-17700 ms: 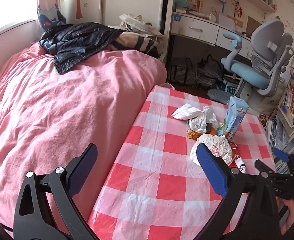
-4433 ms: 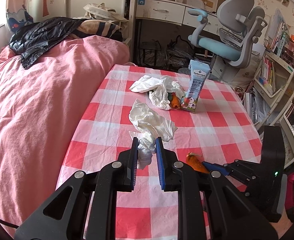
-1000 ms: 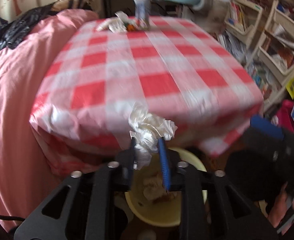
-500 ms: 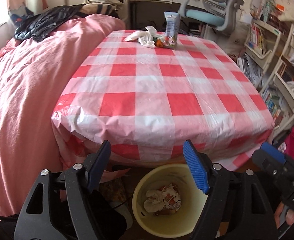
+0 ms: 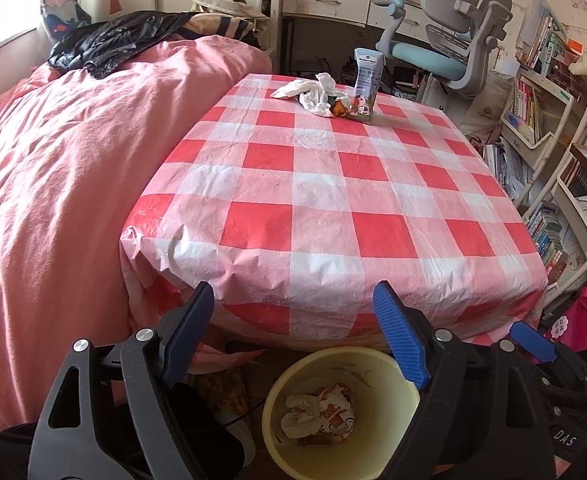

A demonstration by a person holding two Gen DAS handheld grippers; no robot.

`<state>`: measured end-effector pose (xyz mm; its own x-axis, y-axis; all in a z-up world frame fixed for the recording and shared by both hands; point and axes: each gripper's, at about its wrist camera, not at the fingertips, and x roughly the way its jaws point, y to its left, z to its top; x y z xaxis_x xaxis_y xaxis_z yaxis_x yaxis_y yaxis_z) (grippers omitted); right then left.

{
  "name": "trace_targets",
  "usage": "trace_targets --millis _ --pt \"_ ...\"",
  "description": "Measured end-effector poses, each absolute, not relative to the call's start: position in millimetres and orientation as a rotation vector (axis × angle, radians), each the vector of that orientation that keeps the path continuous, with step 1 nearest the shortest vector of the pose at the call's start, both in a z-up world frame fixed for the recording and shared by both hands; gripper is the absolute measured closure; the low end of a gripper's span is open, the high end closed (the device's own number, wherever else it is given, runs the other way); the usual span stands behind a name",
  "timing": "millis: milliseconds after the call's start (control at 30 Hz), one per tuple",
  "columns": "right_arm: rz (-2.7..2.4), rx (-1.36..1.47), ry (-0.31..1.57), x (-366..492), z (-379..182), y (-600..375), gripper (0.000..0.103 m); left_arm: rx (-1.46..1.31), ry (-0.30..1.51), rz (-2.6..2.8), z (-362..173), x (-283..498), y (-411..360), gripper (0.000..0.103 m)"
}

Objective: Collect trash
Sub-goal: 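Move both open tools back over the table toward the blue milk carton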

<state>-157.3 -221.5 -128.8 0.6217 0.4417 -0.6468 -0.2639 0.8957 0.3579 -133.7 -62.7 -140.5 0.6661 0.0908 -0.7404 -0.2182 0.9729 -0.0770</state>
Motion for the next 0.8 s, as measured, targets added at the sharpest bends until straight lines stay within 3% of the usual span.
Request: trace_targets --millis 600,800 --pt "0.43 0.201 0.805 -159 -128 -212 0.029 -0.163 0.821 0.17 -141 -133 -65 0.023" --pt "0.477 0.181 0.748 -147 -99 -204 0.028 -0.191 0.786 0.167 -128 -131 -57 0.023"
